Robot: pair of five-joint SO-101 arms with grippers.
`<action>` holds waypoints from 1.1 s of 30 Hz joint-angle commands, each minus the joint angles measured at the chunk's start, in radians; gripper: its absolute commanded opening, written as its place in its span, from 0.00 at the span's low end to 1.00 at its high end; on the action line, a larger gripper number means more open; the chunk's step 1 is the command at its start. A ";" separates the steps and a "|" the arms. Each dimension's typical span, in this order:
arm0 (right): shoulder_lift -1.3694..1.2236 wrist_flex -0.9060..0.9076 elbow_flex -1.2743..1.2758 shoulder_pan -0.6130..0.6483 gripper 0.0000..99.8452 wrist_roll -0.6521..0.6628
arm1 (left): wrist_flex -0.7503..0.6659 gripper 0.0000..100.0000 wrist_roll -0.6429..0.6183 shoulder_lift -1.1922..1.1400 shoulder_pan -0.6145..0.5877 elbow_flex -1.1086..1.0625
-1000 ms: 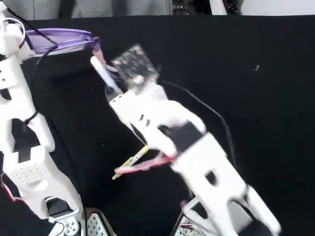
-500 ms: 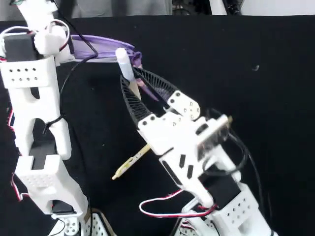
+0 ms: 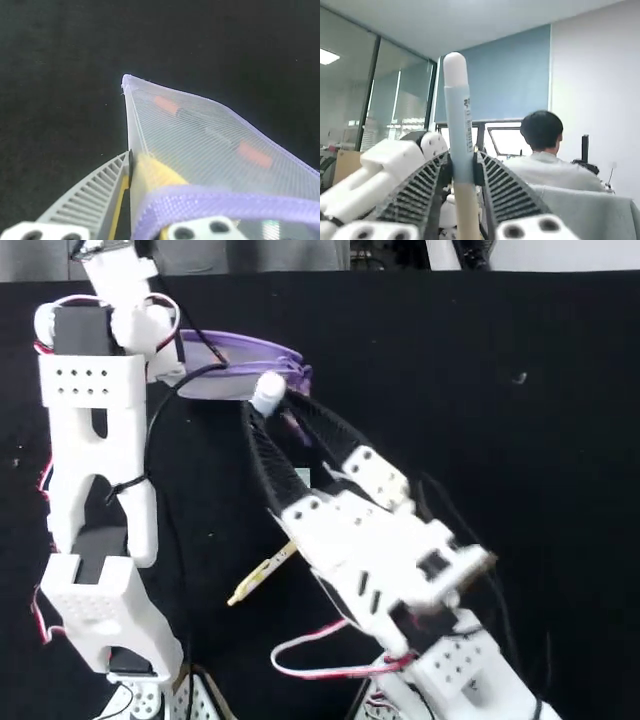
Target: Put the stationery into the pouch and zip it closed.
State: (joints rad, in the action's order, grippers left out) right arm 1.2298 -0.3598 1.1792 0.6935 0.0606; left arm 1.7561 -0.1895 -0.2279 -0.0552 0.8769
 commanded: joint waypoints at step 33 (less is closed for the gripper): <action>-0.769 -0.566 -0.271 -0.216 0.01 0.005 | 0.005 0.03 0.012 0.137 0.013 0.012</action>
State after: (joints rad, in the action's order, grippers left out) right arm 0.4826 -0.9137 0.9659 0.5155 0.1788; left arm 1.7561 -0.1895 -0.1864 -0.0430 0.8753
